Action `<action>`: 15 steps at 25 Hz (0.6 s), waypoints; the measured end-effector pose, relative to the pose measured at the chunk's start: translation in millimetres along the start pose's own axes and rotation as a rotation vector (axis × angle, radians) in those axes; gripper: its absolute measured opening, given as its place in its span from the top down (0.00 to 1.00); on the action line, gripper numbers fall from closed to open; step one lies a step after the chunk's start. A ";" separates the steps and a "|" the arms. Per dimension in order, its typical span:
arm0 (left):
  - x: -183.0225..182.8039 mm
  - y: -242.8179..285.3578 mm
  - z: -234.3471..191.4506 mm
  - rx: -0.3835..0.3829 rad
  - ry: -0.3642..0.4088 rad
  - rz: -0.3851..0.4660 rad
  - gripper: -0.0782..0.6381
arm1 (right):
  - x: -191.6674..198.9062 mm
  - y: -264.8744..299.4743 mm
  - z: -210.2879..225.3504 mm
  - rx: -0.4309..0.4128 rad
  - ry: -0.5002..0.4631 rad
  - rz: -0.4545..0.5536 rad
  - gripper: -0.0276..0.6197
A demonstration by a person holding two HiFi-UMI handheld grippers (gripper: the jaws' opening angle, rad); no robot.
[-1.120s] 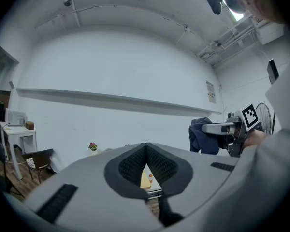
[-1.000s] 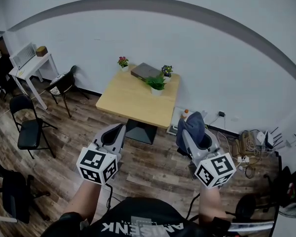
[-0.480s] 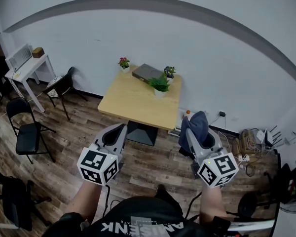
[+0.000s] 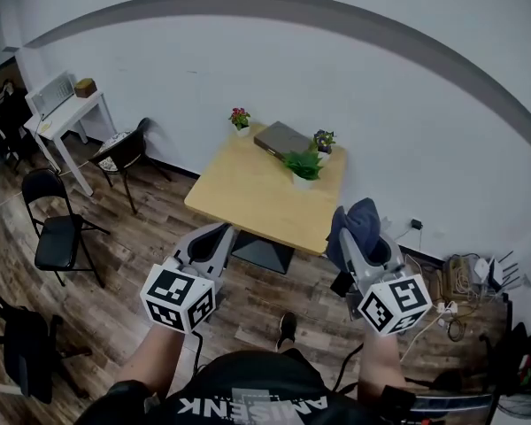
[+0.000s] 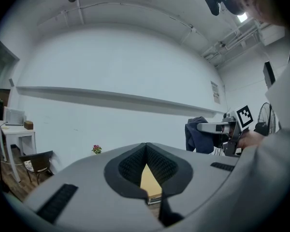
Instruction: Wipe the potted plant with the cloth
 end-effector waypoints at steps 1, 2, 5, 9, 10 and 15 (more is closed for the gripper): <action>-1.3 8.2 -1.1 -0.003 0.001 -0.001 0.89 | -0.9 5.5 8.0 -0.003 0.002 0.004 0.76; -2.2 16.4 -2.0 -0.006 0.002 -0.002 0.89 | -1.6 10.4 15.9 -0.007 0.004 0.006 0.76; -5.8 44.4 -5.0 -0.017 0.001 -0.010 0.89 | -3.5 23.8 41.9 -0.015 0.006 0.005 0.76; -11.8 88.6 -8.4 -0.024 0.022 -0.032 0.89 | -4.5 43.8 82.7 -0.017 0.022 0.001 0.76; -13.1 98.8 -8.5 -0.024 0.021 -0.034 0.89 | -4.4 48.3 91.7 -0.019 0.025 -0.002 0.76; -16.8 147.1 -6.4 -0.027 0.009 -0.046 0.89 | -1.4 66.4 132.7 -0.042 0.042 -0.008 0.76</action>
Point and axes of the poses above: the fingertips, and each gripper's own axes: y forward along the fingers, z to its right, x out of its underside, the point moved 5 cm from there along -y, backward along the fingers, and after that the axes turned 2 degrees about x, right-handed, at the moved point
